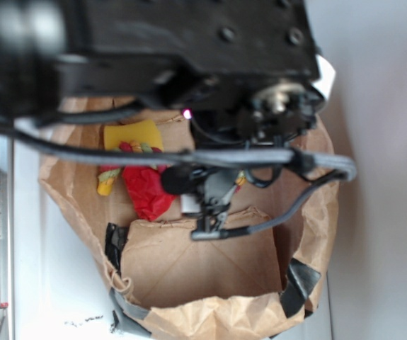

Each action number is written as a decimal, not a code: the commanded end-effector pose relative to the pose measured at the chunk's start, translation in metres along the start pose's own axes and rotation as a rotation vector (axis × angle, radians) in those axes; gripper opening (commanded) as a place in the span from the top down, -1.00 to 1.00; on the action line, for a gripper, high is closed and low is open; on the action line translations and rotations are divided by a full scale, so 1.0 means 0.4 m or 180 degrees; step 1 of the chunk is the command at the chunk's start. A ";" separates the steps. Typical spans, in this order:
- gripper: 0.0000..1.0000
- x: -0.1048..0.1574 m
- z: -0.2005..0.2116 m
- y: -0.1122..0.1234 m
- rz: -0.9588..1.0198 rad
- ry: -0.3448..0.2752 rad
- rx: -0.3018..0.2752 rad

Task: Grab the multicolored rope.

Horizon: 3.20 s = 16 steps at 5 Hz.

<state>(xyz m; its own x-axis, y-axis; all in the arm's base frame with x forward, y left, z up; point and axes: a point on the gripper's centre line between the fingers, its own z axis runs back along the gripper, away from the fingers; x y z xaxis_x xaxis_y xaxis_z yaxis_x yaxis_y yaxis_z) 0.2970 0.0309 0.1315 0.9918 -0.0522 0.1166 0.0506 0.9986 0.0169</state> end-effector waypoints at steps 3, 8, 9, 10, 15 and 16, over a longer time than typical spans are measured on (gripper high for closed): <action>-1.00 0.049 -0.023 -0.023 -0.0053 0.0059 -0.0172; -1.00 0.067 -0.032 -0.028 0.0364 0.0025 -0.0288; -1.00 0.067 -0.032 -0.028 0.0364 0.0025 -0.0288; -1.00 0.055 -0.079 -0.033 0.0200 0.0107 -0.0118; -1.00 0.057 -0.156 -0.087 0.0434 -0.0105 -0.0207; -1.00 0.065 -0.163 -0.093 0.0473 -0.0042 -0.0234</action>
<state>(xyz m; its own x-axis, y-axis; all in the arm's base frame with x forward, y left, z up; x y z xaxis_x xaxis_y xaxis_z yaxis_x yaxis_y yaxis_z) 0.3164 -0.0013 0.0521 0.9917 0.1137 0.0602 -0.1093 0.9914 -0.0715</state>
